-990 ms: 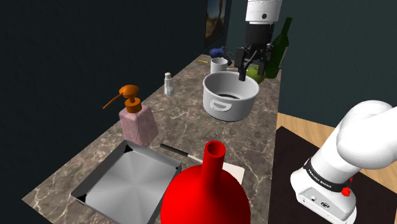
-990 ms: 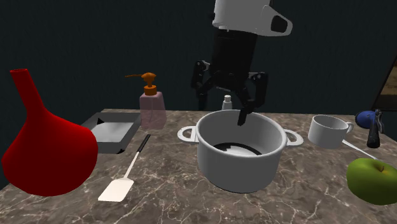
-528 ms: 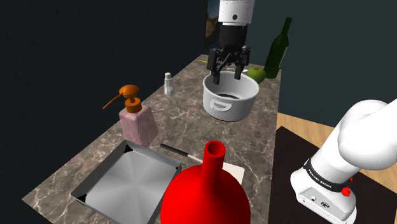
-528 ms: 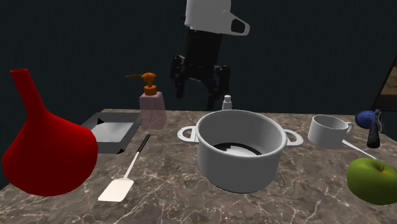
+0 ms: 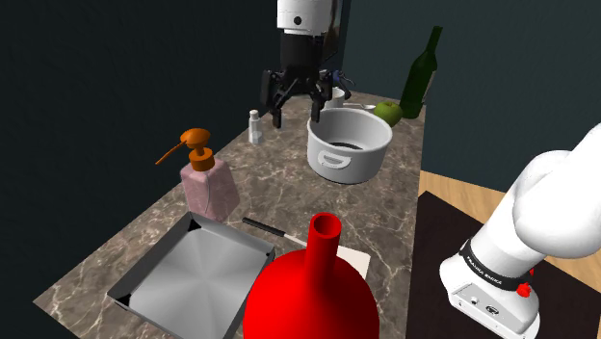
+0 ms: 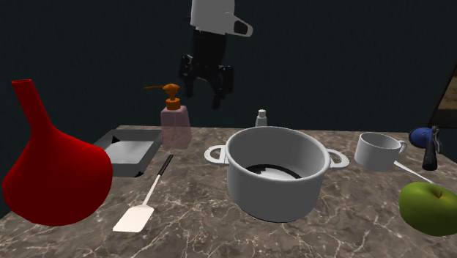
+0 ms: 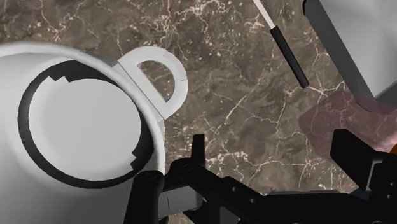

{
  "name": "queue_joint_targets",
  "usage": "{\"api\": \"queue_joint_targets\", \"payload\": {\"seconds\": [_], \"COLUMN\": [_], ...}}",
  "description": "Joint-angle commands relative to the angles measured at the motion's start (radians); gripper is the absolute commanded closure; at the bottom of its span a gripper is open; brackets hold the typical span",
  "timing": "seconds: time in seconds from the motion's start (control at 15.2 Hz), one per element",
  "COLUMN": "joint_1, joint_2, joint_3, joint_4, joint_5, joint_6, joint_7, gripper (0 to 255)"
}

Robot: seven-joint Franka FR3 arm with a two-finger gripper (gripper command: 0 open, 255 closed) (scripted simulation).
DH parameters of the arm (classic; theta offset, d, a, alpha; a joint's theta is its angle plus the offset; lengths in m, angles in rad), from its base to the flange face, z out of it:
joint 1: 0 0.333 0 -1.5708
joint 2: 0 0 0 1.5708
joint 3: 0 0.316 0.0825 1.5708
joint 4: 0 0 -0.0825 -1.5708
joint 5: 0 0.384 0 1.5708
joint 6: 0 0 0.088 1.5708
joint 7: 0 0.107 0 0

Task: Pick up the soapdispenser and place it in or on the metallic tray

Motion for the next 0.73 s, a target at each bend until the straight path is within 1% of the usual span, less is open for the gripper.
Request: {"api": "queue_joint_targets", "payload": {"seconds": [0.0, 0.4, 0.66], "joint_1": [0.013, 0.060, 0.113], "joint_2": [0.059, 0.262, 0.415], "joint_3": [0.028, 0.089, 0.114], "joint_4": [0.055, 0.281, 0.470], "joint_5": [-0.006, -0.067, -0.130], "joint_6": [0.019, 0.033, 0.017], "joint_7": [0.045, 0.172, 0.257], "gripper": [0, 0, 0]}}
